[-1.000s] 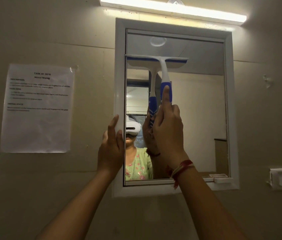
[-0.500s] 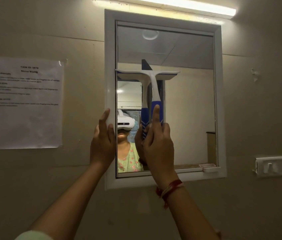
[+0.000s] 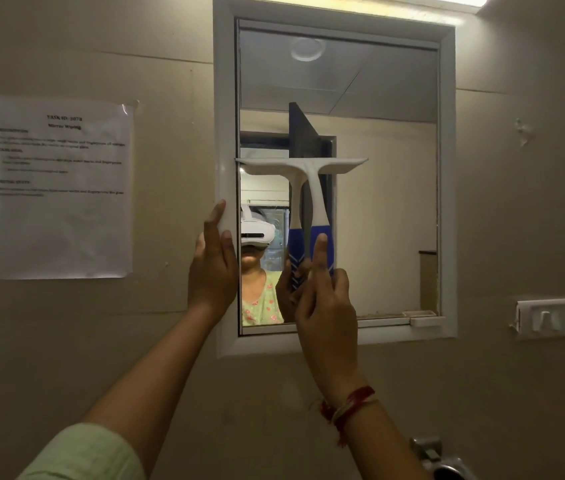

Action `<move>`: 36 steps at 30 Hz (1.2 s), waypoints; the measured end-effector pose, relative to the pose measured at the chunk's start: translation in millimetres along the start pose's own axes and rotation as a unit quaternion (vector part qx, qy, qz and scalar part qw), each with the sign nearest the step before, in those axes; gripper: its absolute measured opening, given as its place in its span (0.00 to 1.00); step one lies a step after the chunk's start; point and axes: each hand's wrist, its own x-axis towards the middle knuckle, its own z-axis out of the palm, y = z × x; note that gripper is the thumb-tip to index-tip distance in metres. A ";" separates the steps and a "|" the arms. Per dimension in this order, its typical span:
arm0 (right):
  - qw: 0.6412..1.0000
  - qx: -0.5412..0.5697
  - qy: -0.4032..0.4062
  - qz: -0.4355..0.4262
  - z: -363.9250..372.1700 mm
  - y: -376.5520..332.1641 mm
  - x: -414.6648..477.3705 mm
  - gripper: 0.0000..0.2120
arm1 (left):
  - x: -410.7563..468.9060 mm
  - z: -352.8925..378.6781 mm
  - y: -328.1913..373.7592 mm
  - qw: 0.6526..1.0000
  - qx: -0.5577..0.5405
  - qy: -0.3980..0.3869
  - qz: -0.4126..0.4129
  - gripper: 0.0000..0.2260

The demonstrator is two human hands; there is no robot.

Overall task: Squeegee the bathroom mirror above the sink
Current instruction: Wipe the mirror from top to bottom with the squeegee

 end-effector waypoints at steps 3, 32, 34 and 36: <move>1.000 -0.001 -0.009 0.005 -1.4 3.1 -9.0 0.26 | 0.1 1.2 -1.3 1.000 0.007 0.005 0.002 0.18; 0.994 -0.001 -0.091 0.054 -13.8 22.6 -119.3 0.49 | -0.2 5.1 -4.4 0.999 0.003 0.038 0.014 0.18; 0.993 0.006 -0.098 0.059 -14.8 23.0 -127.3 0.51 | -0.1 4.8 -4.7 0.999 0.002 0.034 0.013 0.18; 0.992 0.014 -0.102 0.067 -15.8 23.0 -134.1 0.51 | -0.7 4.2 -4.2 0.999 0.000 0.031 0.013 0.18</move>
